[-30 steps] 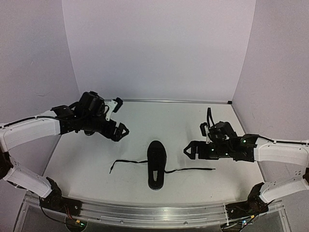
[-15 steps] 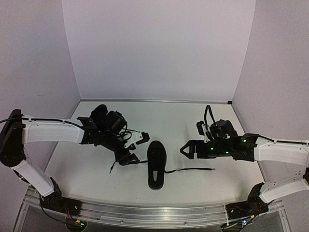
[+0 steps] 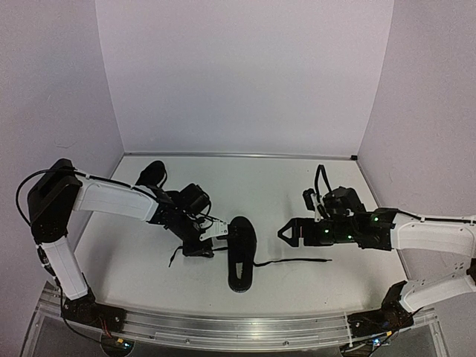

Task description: Tie the shoes

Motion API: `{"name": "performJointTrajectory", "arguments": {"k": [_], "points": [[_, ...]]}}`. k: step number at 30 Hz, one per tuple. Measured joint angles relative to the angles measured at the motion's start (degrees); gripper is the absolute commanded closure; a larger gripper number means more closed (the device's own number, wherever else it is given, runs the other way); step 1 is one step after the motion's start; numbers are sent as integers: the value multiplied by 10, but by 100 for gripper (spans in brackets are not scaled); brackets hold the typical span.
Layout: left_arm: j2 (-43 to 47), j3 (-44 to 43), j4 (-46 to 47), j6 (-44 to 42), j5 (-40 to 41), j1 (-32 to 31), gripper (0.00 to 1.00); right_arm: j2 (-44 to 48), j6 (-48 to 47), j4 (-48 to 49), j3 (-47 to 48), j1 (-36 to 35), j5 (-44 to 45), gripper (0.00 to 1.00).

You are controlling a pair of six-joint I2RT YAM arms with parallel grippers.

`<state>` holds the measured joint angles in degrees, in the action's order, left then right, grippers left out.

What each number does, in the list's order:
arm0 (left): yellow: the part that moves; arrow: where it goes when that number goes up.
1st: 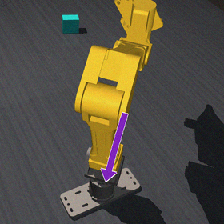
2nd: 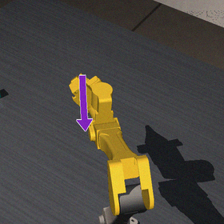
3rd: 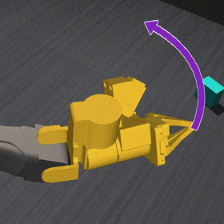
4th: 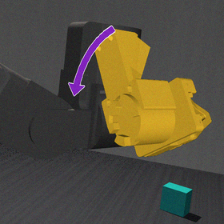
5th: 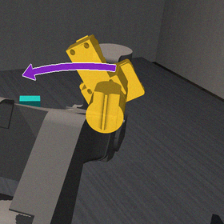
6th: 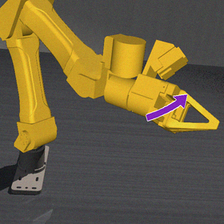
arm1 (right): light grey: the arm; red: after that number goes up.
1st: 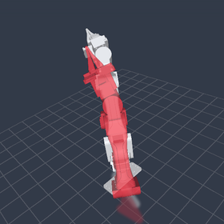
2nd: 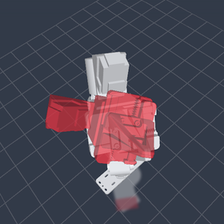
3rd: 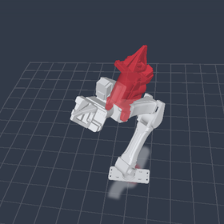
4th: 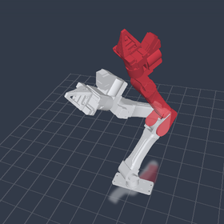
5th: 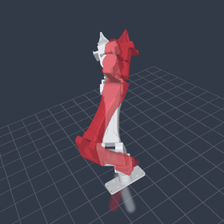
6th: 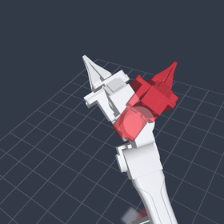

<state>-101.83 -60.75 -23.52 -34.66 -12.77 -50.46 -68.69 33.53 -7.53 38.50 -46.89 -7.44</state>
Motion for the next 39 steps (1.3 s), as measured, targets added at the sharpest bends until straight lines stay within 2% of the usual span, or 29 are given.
{"name": "performJointTrajectory", "arguments": {"k": [17, 22, 30, 33, 37, 39], "points": [[-26, 0, 34, -38, 20, 13, 78, 0, 4, 2, -4, 0, 0, 2], [-32, 0, 42, -44, 23, 13, 84, 0, 4, 2, -4, 0, -1, 2], [-43, 0, 41, -46, 24, 13, 82, 0, 4, 2, -4, 0, -1, 2], [-43, 0, 41, -46, 24, 13, 87, -2, 4, 2, -4, 0, -1, 2], [-44, 0, 41, -45, 24, 13, 98, -7, 4, 2, -4, 0, -2, 2], [-44, 0, 41, -43, 24, 13, 100, -10, 4, 2, -4, 0, -2, 2]]}}
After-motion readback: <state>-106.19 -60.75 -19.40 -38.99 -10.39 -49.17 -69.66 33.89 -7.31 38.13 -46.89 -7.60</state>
